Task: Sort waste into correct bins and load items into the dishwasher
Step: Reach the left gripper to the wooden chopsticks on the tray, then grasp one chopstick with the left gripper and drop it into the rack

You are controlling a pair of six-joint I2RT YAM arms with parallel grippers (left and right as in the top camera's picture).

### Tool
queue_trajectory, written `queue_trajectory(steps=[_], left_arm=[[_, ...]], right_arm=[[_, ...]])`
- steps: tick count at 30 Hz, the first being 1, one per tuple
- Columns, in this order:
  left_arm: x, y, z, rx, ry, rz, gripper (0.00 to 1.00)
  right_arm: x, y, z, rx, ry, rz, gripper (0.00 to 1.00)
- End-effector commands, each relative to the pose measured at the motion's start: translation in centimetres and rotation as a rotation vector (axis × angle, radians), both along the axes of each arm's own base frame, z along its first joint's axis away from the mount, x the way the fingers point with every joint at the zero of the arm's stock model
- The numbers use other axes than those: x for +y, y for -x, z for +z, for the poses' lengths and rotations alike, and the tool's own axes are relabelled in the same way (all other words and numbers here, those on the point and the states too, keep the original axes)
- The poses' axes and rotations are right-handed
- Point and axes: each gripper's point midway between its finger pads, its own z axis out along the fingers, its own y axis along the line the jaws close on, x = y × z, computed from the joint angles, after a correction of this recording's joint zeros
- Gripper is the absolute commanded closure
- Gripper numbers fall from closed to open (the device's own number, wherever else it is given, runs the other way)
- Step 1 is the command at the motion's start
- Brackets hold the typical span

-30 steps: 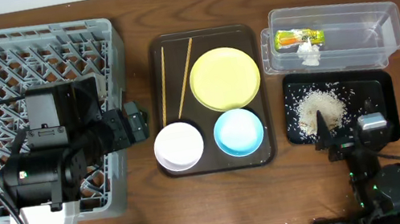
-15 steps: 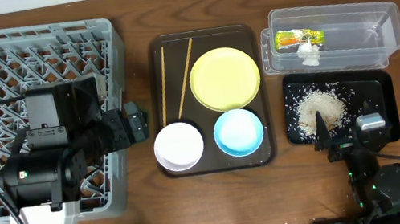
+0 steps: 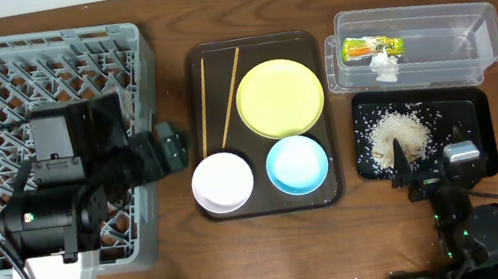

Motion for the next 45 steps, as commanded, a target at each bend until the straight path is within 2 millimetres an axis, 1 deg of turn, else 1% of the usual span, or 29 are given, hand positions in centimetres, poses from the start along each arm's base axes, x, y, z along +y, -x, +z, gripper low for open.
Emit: queue_trajectory(steps=[1, 3, 4, 6, 9, 11, 14, 16, 18, 19, 21, 25, 32, 35, 37, 38, 40, 41, 42, 45], left_arm=[[-2.1, -1.6, 1.1, -0.055, 0.051, -0.05, 0.03], [-3.3, -2.8, -0.1, -0.043, 0.012, -0.082, 0.09], [-3.9, -3.5, -1.3, -0.022, -0.03, -0.089, 0.15], [-4.8, -4.6, -4.0, 0.027, -0.125, -0.1, 0.18], [-5.6, -6.4, -7.7, 0.062, -0.291, -0.115, 0.21], [-5.6, -7.9, -9.6, 0.063, -0.379, -0.114, 0.25], [-5.9, -10.0, -12.3, 0.061, -0.452, -0.137, 0.32], [-6.1, -11.2, -14.3, 0.067, -0.483, -0.166, 0.4], [-5.5, -12.4, -16.2, 0.079, -0.528, -0.153, 0.51], [-5.0, -13.3, -17.8, 0.091, -0.558, -0.133, 0.52], [-5.0, -13.9, -19.3, 0.099, -0.56, -0.13, 0.53], [-5.0, -14.3, -21.8, 0.134, -0.57, -0.134, 0.57], [-5.3, -13.8, -26.0, 0.215, -0.572, -0.168, 0.7], [-5.2, -13.6, -26.9, 0.232, -0.578, -0.172, 0.75], [-5.1, -13.6, -27.3, 0.24, -0.579, -0.17, 0.75], [-4.8, -13.6, -27.7, 0.25, -0.581, -0.167, 0.79], [-4.5, -13.6, -27.9, 0.261, -0.572, -0.142, 0.81], [-4.5, -13.5, -27.9, 0.267, -0.554, -0.136, 0.81], [-4.8, -13.4, -28.0, 0.276, -0.521, -0.146, 0.87], [-6.0, -13.2, -28.0, 0.304, -0.373, -0.182, 0.92]], right_arm=[[-0.1, 0.0, -0.1, -0.001, 0.008, -0.004, 0.01], [-0.1, 0.0, -0.1, -0.001, 0.008, -0.004, 0.01], [-0.1, 0.0, -0.1, -0.001, 0.008, -0.004, 0.01], [-0.1, 0.0, -0.1, -0.001, 0.008, -0.004, 0.01], [-0.1, 0.0, -0.1, -0.001, 0.008, -0.004, 0.01], [-0.1, 0.0, -0.1, -0.001, 0.007, -0.004, 0.01], [-0.1, 0.0, -0.1, -0.001, 0.007, -0.004, 0.01], [-0.1, 0.0, -0.1, -0.001, 0.008, -0.004, 0.01], [-0.1, 0.0, -0.1, -0.001, 0.007, -0.004, 0.01], [-0.1, 0.0, -0.1, -0.001, 0.008, -0.004, 0.01], [-0.1, 0.0, -0.1, -0.001, 0.007, -0.004, 0.01], [-0.1, 0.0, -0.1, -0.001, 0.007, -0.004, 0.01], [-0.1, 0.0, -0.1, -0.002, 0.008, -0.004, 0.01], [-0.1, 0.0, -0.1, -0.001, 0.008, -0.004, 0.01], [-0.1, 0.0, -0.1, -0.001, 0.008, -0.004, 0.01], [-0.1, 0.0, -0.1, -0.001, 0.008, -0.004, 0.01], [-0.1, 0.0, -0.1, -0.001, 0.007, -0.004, 0.01], [-0.1, 0.0, -0.1, -0.001, 0.008, -0.004, 0.01], [-0.1, 0.0, -0.1, -0.001, 0.008, -0.004, 0.01], [-0.1, 0.0, -0.1, -0.001, 0.008, -0.004, 0.01]])
